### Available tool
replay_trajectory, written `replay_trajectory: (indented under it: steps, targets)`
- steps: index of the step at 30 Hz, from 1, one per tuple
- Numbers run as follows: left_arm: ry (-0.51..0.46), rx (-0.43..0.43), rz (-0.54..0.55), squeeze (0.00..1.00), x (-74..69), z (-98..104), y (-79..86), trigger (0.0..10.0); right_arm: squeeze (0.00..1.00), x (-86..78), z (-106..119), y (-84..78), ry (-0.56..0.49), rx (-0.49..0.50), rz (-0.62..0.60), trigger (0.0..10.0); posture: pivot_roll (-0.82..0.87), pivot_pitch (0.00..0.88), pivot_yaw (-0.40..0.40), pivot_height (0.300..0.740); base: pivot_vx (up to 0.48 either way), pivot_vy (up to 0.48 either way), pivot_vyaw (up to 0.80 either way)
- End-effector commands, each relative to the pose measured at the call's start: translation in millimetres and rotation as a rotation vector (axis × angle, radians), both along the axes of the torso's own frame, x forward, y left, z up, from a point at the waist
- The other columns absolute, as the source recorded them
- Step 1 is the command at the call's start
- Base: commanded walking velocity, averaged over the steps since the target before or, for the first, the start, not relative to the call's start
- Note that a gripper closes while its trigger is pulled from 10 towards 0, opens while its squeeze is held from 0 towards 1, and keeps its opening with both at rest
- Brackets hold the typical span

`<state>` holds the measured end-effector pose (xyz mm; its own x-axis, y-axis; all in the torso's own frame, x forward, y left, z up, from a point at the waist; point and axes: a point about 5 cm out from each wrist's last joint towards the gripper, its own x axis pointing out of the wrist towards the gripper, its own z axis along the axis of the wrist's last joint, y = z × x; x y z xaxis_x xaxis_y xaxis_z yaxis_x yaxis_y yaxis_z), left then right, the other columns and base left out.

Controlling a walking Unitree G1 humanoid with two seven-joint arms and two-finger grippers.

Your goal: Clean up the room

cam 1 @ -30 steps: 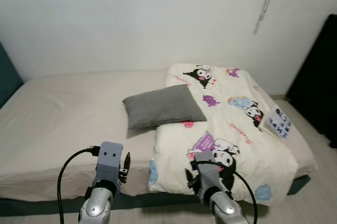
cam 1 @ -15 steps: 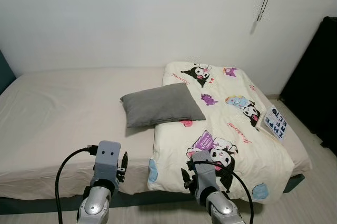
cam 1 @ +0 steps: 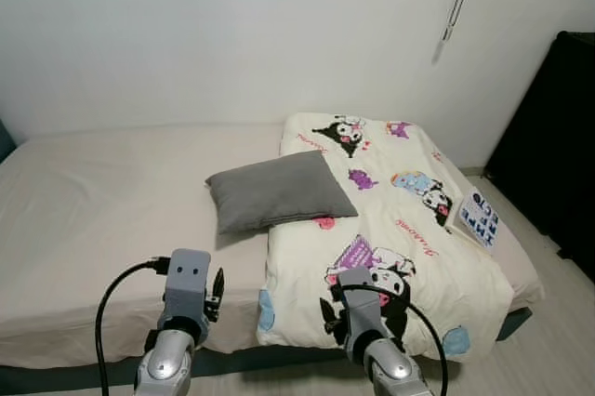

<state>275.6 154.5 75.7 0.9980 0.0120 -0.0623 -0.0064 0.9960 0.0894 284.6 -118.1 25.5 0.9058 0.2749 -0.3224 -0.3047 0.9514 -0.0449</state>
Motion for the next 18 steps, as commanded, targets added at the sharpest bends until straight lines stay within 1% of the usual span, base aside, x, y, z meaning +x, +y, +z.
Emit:
replay_trajectory:
  steps: [1, 18]
  targets:
    - [0.006, -0.011, -0.002, 0.00, -1.0, -1.9, -0.6, 10.0, 0.00, -0.8, -1.0, -0.2, 0.010, -0.006, 0.004, 10.0, -0.02, 0.044, -0.046, 0.735, 0.379, 0.000, 0.00]
    - [0.011, -0.016, 0.003, 0.00, -2.1, -3.1, 0.0, 10.0, 0.00, -1.4, -1.3, -1.0, 0.013, -0.010, 0.008, 10.0, -0.02, 0.046, -0.052, 0.735, 0.377, 0.000, 0.00]
